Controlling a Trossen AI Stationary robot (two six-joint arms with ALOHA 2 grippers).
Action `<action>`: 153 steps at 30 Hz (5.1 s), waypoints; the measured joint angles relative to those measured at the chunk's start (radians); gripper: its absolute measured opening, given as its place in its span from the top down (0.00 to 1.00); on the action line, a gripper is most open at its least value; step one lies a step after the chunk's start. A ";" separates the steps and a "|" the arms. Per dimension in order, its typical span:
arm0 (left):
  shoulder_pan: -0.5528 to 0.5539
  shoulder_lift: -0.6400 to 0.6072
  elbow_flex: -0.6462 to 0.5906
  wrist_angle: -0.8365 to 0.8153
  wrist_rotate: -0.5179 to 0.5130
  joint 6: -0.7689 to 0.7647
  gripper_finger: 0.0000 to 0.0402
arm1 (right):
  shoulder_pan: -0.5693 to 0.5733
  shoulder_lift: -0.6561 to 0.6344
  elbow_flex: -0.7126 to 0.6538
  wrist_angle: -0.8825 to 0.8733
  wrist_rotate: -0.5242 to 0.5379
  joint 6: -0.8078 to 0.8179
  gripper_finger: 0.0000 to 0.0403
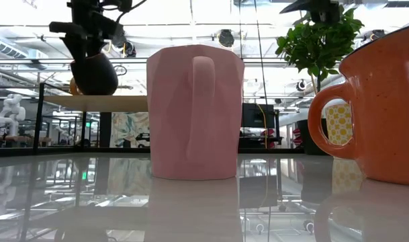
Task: Place coffee mugs
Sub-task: Put the black mug on the shelf
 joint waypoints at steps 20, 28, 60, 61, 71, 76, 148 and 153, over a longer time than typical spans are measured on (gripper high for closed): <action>-0.046 -0.051 0.006 0.068 -0.073 -0.061 0.36 | -0.002 0.000 0.000 0.015 0.002 -0.035 0.45; -0.121 -0.090 0.074 0.050 -0.064 -0.456 0.36 | -0.040 0.084 0.000 0.372 0.022 -0.198 0.46; -0.197 -0.433 0.093 0.060 -0.006 -1.101 0.36 | -0.491 0.908 0.922 0.497 -0.315 -0.751 1.00; -0.197 -0.433 0.093 0.065 -0.008 -1.095 0.36 | -0.493 0.922 0.955 0.482 -0.313 -0.754 1.00; -0.196 -0.429 0.090 0.134 -0.078 -1.090 0.36 | -0.549 1.012 1.027 0.469 -0.365 -0.800 1.00; -0.197 -0.418 0.069 0.137 -0.090 -1.159 0.36 | -0.575 1.052 1.027 0.470 -0.441 -0.832 1.00; -0.197 -0.344 0.060 0.193 -0.039 -1.098 0.36 | -0.533 1.319 1.113 0.590 -0.181 -0.826 1.00; -0.197 -0.344 0.060 0.193 -0.027 -1.095 0.36 | -0.534 1.328 1.112 0.590 -0.152 -0.820 1.00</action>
